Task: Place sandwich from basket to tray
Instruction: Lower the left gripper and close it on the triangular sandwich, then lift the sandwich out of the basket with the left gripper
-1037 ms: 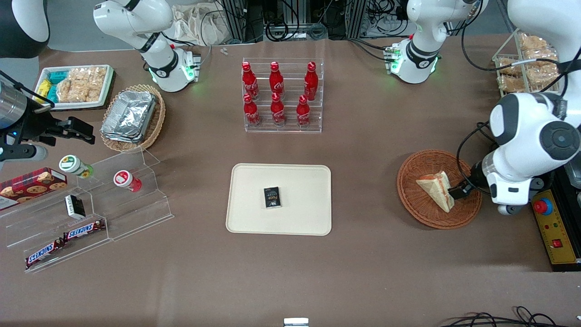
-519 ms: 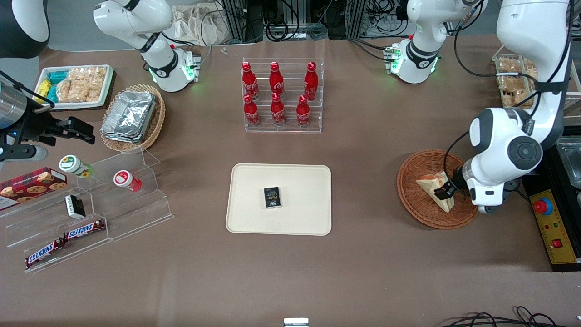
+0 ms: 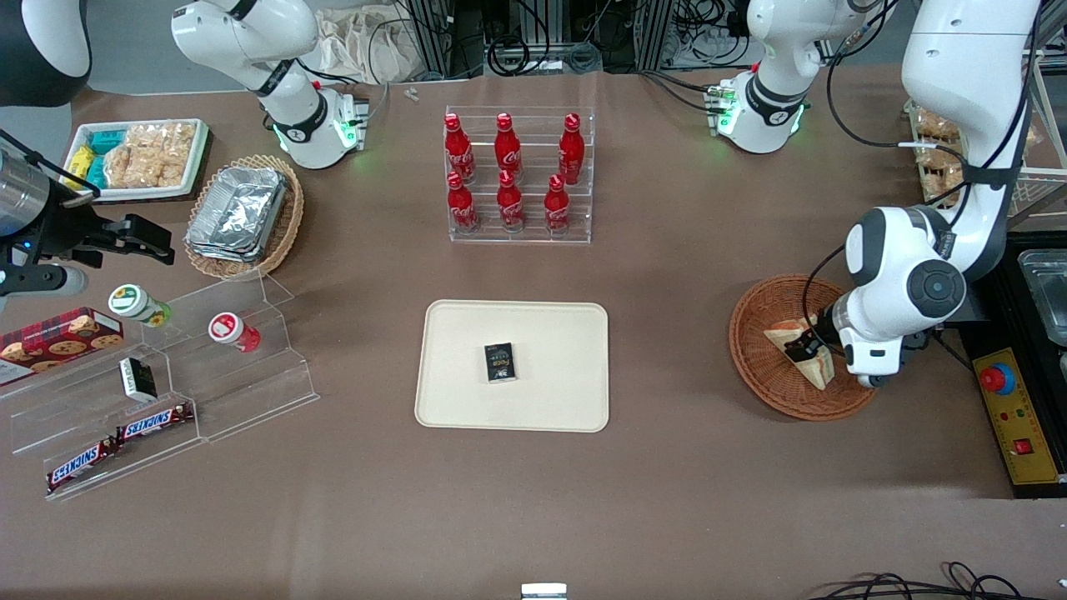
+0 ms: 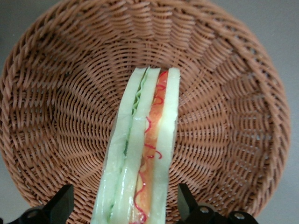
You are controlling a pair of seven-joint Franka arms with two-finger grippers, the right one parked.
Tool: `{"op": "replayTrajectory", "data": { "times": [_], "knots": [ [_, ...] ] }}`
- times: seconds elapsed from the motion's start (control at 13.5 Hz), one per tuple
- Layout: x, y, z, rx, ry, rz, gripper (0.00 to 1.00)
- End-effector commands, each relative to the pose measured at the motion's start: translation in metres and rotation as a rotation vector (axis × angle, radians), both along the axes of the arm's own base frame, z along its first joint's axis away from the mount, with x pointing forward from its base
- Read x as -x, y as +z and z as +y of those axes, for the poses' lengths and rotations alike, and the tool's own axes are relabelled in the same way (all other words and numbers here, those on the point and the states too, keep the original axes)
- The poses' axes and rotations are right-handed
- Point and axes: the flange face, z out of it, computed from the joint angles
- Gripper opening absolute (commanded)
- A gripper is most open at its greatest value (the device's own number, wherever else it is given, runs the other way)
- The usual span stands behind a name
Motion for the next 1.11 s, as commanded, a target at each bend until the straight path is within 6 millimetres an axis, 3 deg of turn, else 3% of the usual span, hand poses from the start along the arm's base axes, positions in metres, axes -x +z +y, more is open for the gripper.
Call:
{"op": "replayTrajectory", "data": {
  "times": [0.0, 0.07, 0.15, 0.37, 0.52, 0.67, 0.89, 1.04],
  "knots": [
    [-0.001, -0.013, 0.002, -0.023, -0.003, -0.012, 0.79],
    [-0.001, -0.015, 0.002, -0.026, 0.016, -0.011, 0.34],
    [-0.003, -0.013, 0.002, -0.029, 0.04, -0.018, 0.0],
    [-0.013, -0.002, 0.0, -0.03, 0.06, -0.043, 0.0],
    [-0.02, 0.024, -0.001, -0.036, 0.056, -0.055, 0.0],
    [-0.036, 0.072, -0.004, -0.048, 0.045, -0.025, 0.0],
    [-0.068, 0.16, -0.022, -0.038, 0.039, 0.018, 0.0],
    [-0.079, 0.213, -0.05, -0.011, 0.002, 0.025, 0.0]
  ]
}}
